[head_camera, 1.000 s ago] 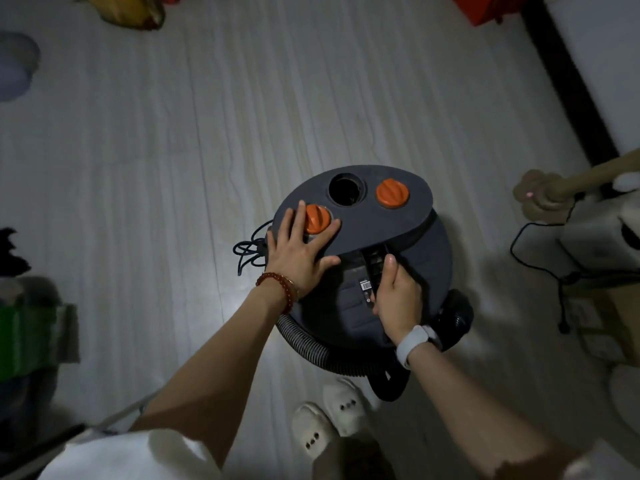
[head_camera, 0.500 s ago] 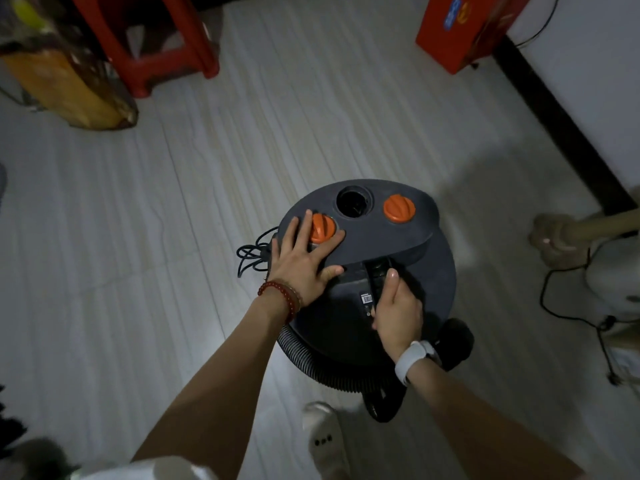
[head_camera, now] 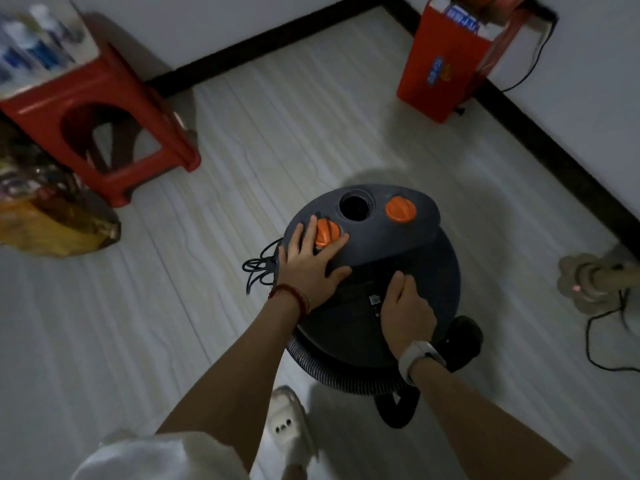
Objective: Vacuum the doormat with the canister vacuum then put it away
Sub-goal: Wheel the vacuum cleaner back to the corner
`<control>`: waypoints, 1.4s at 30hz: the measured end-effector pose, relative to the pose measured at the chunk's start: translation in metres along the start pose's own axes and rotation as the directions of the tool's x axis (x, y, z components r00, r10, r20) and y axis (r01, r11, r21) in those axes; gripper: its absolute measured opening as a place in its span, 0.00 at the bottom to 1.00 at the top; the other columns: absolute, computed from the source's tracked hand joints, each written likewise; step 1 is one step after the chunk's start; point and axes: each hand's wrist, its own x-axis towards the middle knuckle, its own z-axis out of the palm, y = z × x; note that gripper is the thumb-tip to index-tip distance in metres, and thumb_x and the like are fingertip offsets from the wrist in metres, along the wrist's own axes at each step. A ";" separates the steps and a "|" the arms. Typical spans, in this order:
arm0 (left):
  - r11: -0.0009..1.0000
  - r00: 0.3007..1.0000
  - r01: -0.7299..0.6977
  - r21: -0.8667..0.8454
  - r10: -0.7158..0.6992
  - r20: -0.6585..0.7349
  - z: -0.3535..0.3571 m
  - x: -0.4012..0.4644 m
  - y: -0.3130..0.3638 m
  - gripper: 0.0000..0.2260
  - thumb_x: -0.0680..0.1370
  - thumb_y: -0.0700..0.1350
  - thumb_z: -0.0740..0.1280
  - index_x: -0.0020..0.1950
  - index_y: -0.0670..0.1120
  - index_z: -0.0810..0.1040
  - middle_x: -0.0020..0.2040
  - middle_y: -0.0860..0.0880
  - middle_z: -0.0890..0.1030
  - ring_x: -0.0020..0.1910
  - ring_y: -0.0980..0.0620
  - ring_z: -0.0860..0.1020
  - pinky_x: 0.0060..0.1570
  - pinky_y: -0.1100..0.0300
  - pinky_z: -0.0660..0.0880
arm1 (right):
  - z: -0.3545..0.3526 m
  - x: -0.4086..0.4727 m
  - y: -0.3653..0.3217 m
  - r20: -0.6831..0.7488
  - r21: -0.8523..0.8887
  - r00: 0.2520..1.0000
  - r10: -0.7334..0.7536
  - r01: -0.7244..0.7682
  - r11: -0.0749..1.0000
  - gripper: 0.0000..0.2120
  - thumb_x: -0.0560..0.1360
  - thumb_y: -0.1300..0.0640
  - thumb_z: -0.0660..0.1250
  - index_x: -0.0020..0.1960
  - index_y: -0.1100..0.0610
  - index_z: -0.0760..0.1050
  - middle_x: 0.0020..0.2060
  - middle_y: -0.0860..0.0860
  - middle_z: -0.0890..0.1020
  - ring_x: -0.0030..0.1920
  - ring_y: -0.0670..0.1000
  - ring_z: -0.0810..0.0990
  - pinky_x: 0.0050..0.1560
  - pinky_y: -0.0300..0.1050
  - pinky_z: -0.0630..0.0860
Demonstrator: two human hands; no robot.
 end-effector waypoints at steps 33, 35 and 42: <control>0.974 0.978 -0.208 0.093 0.206 0.027 -0.343 0.618 -0.162 0.31 0.70 0.67 0.47 0.73 0.64 0.54 0.77 0.47 0.41 0.75 0.42 0.42 0.71 0.37 0.49 | 0.125 0.516 -0.441 -0.100 -0.015 0.993 0.068 -0.070 0.997 0.22 0.76 0.45 0.61 0.63 0.58 0.67 0.54 0.55 0.78 0.46 0.60 0.79 0.40 0.46 0.69; 0.963 0.968 -0.251 0.101 0.248 0.044 -0.363 0.649 -0.170 0.33 0.67 0.69 0.43 0.73 0.64 0.54 0.77 0.46 0.41 0.75 0.41 0.42 0.71 0.36 0.49 | 0.136 0.539 -0.463 -0.135 -0.003 0.987 0.091 -0.092 0.996 0.21 0.75 0.46 0.62 0.62 0.59 0.68 0.53 0.56 0.78 0.45 0.61 0.79 0.39 0.45 0.68; 0.920 0.929 -0.356 0.165 0.328 0.174 -0.425 0.760 -0.184 0.28 0.74 0.67 0.52 0.73 0.64 0.53 0.77 0.47 0.39 0.75 0.42 0.40 0.72 0.37 0.48 | 0.157 0.620 -0.535 -0.209 0.051 0.959 0.191 -0.184 0.982 0.23 0.76 0.44 0.60 0.63 0.59 0.68 0.51 0.57 0.79 0.42 0.60 0.79 0.39 0.49 0.73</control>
